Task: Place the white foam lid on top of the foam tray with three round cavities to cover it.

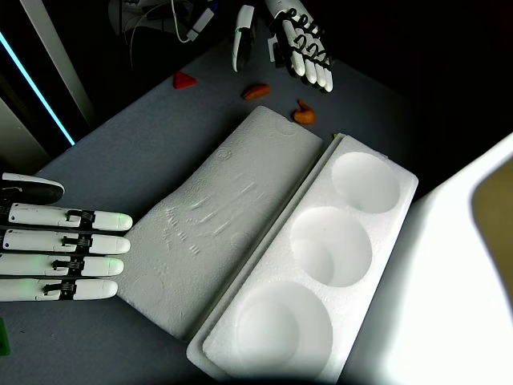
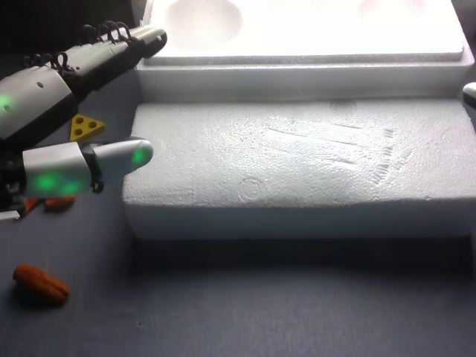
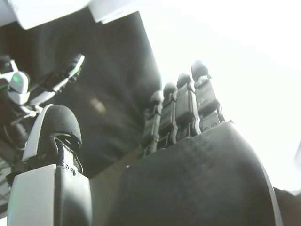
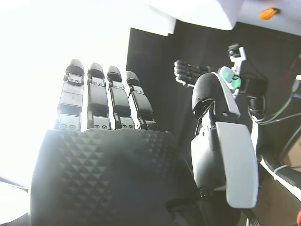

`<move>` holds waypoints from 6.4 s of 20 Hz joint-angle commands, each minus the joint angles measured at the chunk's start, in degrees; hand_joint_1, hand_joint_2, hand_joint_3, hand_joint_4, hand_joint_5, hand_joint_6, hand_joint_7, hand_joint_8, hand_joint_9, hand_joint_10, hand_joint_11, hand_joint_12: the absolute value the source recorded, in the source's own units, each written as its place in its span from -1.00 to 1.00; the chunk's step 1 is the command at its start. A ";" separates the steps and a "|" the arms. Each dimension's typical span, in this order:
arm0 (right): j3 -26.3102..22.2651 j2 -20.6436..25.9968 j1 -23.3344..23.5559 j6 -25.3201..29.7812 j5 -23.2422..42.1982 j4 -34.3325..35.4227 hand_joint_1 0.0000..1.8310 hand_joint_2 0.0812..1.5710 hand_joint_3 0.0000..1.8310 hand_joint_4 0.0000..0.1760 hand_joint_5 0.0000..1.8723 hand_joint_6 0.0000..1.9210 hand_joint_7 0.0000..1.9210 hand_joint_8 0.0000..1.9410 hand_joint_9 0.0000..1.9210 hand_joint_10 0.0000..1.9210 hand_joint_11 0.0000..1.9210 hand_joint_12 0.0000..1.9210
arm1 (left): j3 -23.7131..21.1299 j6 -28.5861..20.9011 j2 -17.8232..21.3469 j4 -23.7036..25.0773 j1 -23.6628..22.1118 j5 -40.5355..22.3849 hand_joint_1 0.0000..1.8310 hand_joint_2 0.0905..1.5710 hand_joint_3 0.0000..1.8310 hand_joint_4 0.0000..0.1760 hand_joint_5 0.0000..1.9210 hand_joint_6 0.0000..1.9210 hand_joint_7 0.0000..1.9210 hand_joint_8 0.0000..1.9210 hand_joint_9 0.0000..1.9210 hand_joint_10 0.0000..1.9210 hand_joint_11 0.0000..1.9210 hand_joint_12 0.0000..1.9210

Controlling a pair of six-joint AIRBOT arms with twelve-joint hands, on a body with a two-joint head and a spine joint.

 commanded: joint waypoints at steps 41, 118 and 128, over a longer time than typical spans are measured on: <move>4.36 -8.20 -1.26 -7.70 -4.06 19.75 -0.36 0.34 -1.00 -1.00 -1.00 -1.00 -1.00 -1.00 -1.00 -1.00 -1.00 -1.00 | -0.76 4.45 -3.58 -20.60 13.54 0.19 -0.41 0.14 -1.00 -0.91 -0.95 -1.00 -1.00 -1.00 -1.00 -1.00 -1.00 -1.00; -1.24 -1.52 6.24 -2.70 11.38 9.13 -0.45 0.44 -1.00 -1.00 -0.92 -0.64 -0.89 -1.00 -1.00 -0.75 -1.00 0.41 | -8.43 -0.25 1.68 -12.88 7.77 -19.95 -0.38 0.33 -0.99 -1.00 -0.76 -0.99 -1.00 -1.00 -1.00 -1.00 -1.00 -1.00; 7.80 -7.92 17.88 -4.32 -0.29 9.86 -0.36 0.49 -0.99 -1.00 -1.00 -0.61 -0.75 -0.94 -1.00 -0.12 -1.00 0.79 | 1.00 0.07 -3.94 -13.19 -1.64 -10.37 -0.30 0.31 -1.00 -1.00 -0.74 -0.98 -1.00 -1.00 -1.00 -1.00 -0.95 -0.97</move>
